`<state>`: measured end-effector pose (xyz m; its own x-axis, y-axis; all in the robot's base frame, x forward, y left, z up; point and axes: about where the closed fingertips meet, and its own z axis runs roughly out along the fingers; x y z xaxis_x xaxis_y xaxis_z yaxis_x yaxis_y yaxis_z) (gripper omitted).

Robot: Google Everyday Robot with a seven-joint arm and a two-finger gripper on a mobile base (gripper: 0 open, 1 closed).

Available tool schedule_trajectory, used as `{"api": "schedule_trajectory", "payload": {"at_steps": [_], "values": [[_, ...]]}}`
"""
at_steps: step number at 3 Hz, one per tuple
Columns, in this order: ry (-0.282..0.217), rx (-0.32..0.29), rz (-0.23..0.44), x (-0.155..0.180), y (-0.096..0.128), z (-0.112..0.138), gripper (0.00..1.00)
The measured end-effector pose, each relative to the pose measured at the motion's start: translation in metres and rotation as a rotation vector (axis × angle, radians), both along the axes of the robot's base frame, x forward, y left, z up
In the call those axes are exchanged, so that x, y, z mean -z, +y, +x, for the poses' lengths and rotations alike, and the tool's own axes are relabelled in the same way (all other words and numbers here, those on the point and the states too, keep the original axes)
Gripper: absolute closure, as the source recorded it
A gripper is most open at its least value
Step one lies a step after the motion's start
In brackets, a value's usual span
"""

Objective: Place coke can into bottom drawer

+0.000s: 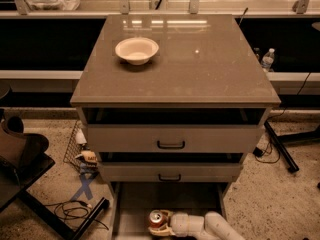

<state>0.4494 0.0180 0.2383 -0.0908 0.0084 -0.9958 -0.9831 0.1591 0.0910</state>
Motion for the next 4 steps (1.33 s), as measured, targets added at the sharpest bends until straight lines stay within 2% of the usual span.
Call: {"api": "schedule_trajectory", "payload": {"at_steps": [1,2,3,4], "values": [[-0.024,-0.057,-0.027,0.032,0.003,0.002,1.0],[-0.038,-0.075,-0.044,0.052,0.0,0.009,1.0],[-0.039,-0.074,-0.046,0.053,0.0,0.011,0.84],[-0.038,-0.077,-0.043,0.053,0.003,0.01,0.6]]}}
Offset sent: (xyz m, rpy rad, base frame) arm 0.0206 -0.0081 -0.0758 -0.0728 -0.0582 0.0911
